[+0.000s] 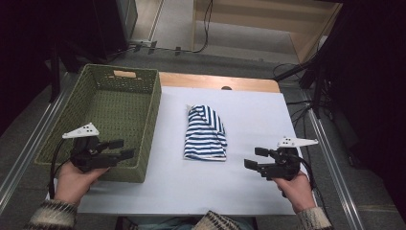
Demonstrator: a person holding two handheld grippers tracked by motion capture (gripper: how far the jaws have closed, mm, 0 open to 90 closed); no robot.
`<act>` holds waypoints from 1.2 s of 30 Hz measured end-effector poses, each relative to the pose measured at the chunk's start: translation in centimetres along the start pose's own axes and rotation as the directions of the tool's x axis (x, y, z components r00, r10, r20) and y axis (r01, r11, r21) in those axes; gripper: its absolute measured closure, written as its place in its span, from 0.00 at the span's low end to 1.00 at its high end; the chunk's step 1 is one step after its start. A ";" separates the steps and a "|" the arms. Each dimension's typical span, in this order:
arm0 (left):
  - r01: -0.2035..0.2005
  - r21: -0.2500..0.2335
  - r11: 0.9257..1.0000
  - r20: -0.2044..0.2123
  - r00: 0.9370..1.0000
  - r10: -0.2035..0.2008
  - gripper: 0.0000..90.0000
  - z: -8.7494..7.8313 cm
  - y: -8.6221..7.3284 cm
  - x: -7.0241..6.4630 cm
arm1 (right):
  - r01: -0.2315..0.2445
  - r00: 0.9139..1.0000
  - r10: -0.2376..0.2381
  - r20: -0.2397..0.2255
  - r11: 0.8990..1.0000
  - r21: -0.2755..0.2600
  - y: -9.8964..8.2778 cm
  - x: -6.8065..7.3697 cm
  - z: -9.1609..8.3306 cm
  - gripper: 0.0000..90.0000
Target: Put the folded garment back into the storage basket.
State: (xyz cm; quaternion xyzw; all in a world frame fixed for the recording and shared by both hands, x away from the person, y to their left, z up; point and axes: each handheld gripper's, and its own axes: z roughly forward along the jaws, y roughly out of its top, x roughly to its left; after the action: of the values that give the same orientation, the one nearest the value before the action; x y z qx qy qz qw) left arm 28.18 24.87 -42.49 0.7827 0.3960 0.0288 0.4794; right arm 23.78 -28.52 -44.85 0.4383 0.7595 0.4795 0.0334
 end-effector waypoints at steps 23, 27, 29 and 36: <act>0.007 0.000 1.000 0.010 1.000 -0.007 0.37 0.0 0.0 0.1 | 0.007 1.000 -0.007 0.010 1.000 -0.019 -0.7 -0.5 0.3 0.21; 0.007 0.001 1.000 0.010 1.000 -0.007 0.38 0.0 0.0 0.1 | -0.002 1.000 0.002 0.009 1.000 -0.017 -0.7 -0.6 0.3 0.21; 0.009 0.002 1.000 0.010 1.000 -0.009 0.38 0.0 0.0 0.1 | -0.001 1.000 0.001 0.007 1.000 -0.016 -0.7 -0.6 0.3 0.21; 0.008 0.008 1.000 0.006 1.000 -0.008 0.37 0.0 0.1 0.1 | -0.003 1.000 0.003 0.009 1.000 -0.008 -0.7 -0.6 0.5 0.21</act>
State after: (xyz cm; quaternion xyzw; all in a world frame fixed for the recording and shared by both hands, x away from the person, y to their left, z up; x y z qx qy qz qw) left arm 28.29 24.86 -42.47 0.7832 0.3977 0.0227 0.4775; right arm 23.92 -28.74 -45.85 0.4412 0.7568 0.4808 0.0379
